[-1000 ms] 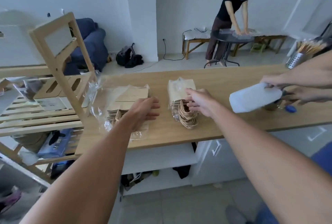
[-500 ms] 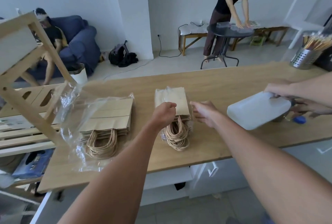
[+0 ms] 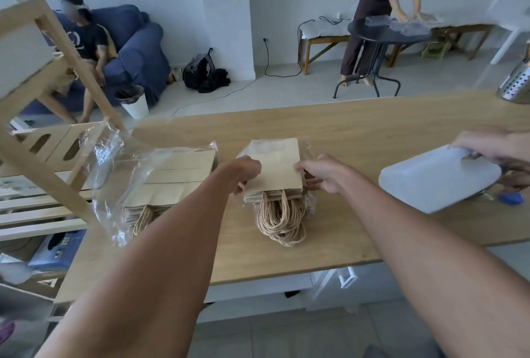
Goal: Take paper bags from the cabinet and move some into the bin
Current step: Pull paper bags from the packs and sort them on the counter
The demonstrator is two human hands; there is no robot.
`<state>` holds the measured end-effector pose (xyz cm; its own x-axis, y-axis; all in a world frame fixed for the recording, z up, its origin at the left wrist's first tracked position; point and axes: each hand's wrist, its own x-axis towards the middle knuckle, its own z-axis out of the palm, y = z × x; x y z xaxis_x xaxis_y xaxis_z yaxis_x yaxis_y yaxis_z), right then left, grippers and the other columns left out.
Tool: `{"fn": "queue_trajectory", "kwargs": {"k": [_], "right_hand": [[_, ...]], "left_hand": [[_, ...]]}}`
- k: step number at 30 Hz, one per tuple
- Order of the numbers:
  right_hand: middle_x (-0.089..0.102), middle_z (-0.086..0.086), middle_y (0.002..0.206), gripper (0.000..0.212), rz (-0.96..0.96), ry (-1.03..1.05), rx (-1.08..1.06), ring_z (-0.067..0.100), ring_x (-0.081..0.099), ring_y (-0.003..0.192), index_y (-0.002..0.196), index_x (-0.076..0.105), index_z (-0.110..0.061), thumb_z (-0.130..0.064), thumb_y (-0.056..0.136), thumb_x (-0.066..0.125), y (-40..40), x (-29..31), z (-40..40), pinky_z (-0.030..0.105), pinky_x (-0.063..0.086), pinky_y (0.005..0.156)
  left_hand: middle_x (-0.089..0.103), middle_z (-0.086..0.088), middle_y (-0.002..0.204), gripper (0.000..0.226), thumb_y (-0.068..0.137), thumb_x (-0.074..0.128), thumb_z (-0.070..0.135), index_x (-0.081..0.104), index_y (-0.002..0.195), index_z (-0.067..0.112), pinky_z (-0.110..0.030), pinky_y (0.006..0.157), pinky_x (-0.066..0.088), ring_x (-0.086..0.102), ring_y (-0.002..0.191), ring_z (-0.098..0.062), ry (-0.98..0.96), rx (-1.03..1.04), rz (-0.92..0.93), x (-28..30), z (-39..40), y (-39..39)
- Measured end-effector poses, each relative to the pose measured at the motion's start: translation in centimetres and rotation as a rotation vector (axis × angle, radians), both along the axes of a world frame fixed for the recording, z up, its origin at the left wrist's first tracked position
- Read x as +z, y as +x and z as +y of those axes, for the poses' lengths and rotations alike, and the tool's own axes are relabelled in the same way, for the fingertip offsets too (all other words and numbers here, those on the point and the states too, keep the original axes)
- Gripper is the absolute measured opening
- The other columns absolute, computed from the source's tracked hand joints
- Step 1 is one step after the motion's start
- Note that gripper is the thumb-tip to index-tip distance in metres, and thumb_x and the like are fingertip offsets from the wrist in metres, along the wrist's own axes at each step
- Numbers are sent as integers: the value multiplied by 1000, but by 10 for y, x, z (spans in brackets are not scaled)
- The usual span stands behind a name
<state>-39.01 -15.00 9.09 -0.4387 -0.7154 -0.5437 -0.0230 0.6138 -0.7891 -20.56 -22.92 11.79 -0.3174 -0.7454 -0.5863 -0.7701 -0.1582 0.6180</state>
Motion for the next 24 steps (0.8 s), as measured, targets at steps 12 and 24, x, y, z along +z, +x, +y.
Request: {"fn": "queue_trajectory", "kwargs": {"k": [12,24], "right_hand": [[74,13,102,27,-119,-14,-29,27,73,92,111,66,-3,-15,90,79,-9,10,1,44,60,96],[68,13,93,15,-313,-30,-66,27,66,90,102,63,-8,-14,93,73,-9,29,14,43,56,103]], "left_hand": [[55,-12,95,15,101,50,5,50,116,5,-39,75,55,59,82,-25,169,189,198,3,-10,-1],[50,-17,107,22,96,57,7,50,115,-1,-47,60,65,63,90,-30,359,345,429,14,-1,4]]}}
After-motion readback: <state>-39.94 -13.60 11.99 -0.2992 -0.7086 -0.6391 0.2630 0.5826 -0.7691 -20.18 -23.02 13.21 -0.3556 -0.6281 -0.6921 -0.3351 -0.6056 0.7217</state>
